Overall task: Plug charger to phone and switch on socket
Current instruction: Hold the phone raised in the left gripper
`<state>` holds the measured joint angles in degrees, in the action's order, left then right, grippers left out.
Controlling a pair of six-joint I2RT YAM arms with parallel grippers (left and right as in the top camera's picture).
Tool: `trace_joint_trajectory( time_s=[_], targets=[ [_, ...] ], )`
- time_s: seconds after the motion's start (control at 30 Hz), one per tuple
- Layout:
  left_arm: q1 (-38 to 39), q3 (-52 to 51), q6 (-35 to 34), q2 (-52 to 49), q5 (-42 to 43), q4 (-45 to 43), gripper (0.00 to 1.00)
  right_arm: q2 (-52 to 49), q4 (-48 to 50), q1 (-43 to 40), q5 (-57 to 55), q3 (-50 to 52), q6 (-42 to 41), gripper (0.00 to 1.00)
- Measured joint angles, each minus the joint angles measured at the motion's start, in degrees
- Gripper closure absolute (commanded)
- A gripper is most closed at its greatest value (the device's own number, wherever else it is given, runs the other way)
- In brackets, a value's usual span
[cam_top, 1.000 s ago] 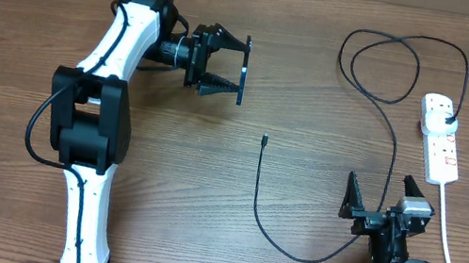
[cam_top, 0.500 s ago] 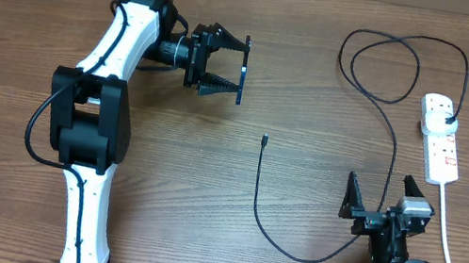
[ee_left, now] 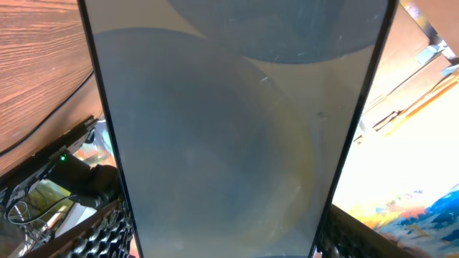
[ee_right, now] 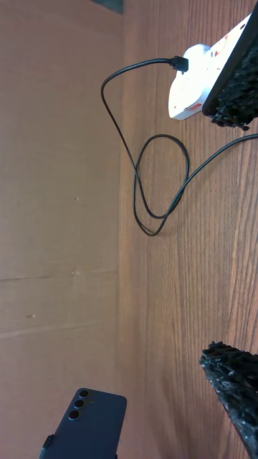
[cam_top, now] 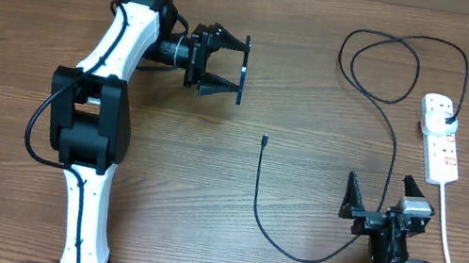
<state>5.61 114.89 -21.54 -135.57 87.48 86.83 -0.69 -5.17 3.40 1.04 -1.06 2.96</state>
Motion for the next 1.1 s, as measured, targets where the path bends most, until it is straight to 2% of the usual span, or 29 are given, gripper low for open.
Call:
trace_joint_trajectory(
  time_s=[1.1],
  targets=[
    [0.00,0.02,0.00,0.00,0.00,0.00,0.24,0.00,0.02,0.02,0.00,0.00,0.02,0.00]
  ],
)
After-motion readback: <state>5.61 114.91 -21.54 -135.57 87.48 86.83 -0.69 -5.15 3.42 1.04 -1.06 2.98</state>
